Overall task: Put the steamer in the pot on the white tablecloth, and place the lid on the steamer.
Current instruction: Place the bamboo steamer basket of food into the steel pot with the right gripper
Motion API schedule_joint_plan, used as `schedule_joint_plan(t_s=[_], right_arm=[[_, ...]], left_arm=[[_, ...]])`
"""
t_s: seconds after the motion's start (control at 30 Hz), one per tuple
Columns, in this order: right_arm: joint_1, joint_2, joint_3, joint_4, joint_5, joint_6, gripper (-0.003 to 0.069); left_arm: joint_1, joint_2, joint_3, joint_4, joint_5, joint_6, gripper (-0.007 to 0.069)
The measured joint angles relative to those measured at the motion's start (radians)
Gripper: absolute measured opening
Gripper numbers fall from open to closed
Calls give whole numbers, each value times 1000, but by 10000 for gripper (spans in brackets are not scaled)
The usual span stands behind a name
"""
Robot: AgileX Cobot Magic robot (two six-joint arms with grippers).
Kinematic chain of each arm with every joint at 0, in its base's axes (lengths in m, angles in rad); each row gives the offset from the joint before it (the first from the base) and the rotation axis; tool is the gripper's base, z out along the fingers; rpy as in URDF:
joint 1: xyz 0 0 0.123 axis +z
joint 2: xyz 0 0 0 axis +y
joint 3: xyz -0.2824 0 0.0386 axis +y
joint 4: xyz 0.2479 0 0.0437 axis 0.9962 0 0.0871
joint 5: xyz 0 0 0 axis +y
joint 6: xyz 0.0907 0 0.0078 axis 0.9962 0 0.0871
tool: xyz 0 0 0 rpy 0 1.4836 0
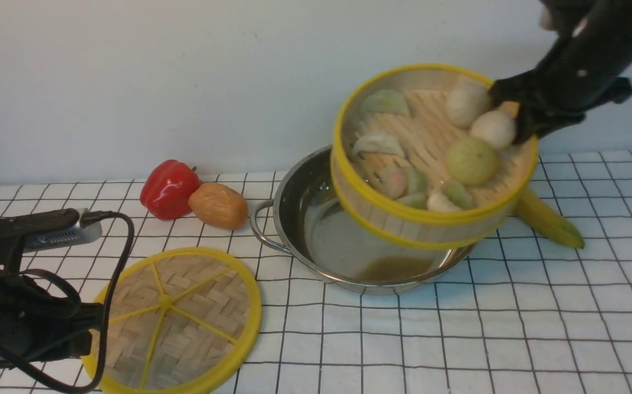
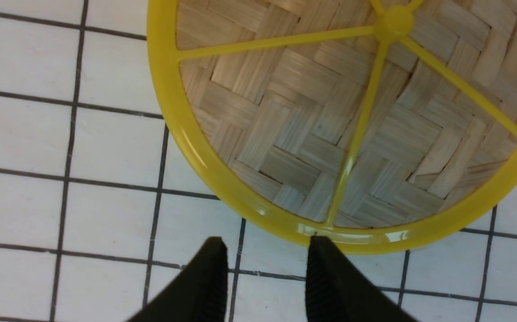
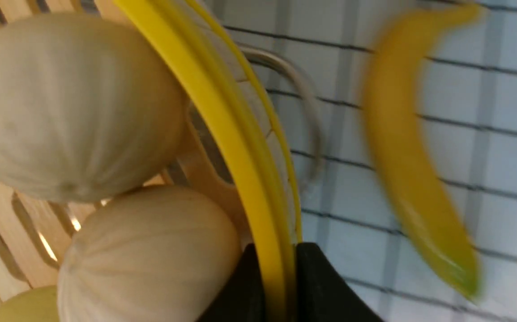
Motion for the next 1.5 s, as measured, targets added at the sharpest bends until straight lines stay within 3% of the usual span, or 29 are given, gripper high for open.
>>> schedule_joint_plan(t_s=[0.33, 1.33, 1.5], right_arm=[[90, 202, -176, 4, -1, 37, 80], [94, 337, -185, -56, -20, 52, 80], [94, 335, -185, -50, -20, 52, 127]], left_arm=[[0, 0, 0, 0, 0, 0, 243], [0, 0, 0, 0, 0, 0, 243], [0, 0, 0, 0, 0, 1, 243]])
